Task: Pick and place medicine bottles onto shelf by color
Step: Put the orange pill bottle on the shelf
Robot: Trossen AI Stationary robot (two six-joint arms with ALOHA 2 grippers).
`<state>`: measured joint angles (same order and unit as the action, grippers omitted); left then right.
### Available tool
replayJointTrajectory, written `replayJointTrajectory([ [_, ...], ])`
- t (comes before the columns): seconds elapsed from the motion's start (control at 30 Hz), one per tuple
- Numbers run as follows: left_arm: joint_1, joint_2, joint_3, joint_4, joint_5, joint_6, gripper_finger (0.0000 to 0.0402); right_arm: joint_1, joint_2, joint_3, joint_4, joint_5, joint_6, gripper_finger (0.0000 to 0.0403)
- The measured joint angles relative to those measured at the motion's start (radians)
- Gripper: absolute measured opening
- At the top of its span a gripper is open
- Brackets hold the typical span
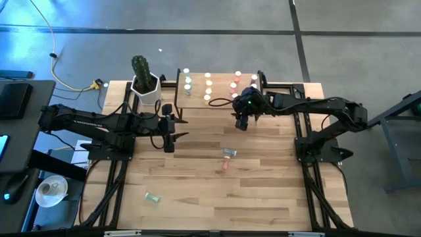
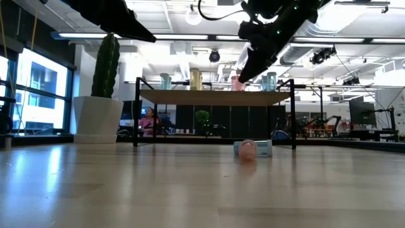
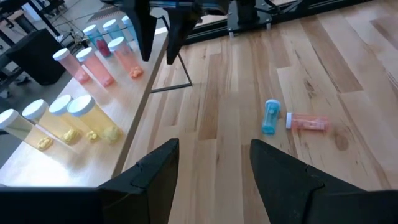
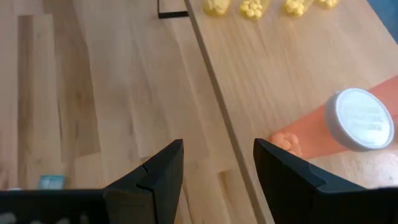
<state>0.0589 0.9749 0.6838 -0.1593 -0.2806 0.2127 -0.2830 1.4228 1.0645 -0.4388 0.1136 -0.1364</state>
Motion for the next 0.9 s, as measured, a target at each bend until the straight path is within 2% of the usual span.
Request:
replayJointTrajectory([
  [0.17, 0.0, 0.0, 0.0, 0.0, 0.0, 0.0, 0.0188, -0.013, 0.001, 0.0, 0.001, 0.043, -0.003, 0.0186],
  [0.9, 0.0, 0.0, 0.0, 0.0, 0.0, 0.0, 0.0188, -0.078, 0.001, 0.0, 0.063, 0.037, 0.005, 0.0186],
])
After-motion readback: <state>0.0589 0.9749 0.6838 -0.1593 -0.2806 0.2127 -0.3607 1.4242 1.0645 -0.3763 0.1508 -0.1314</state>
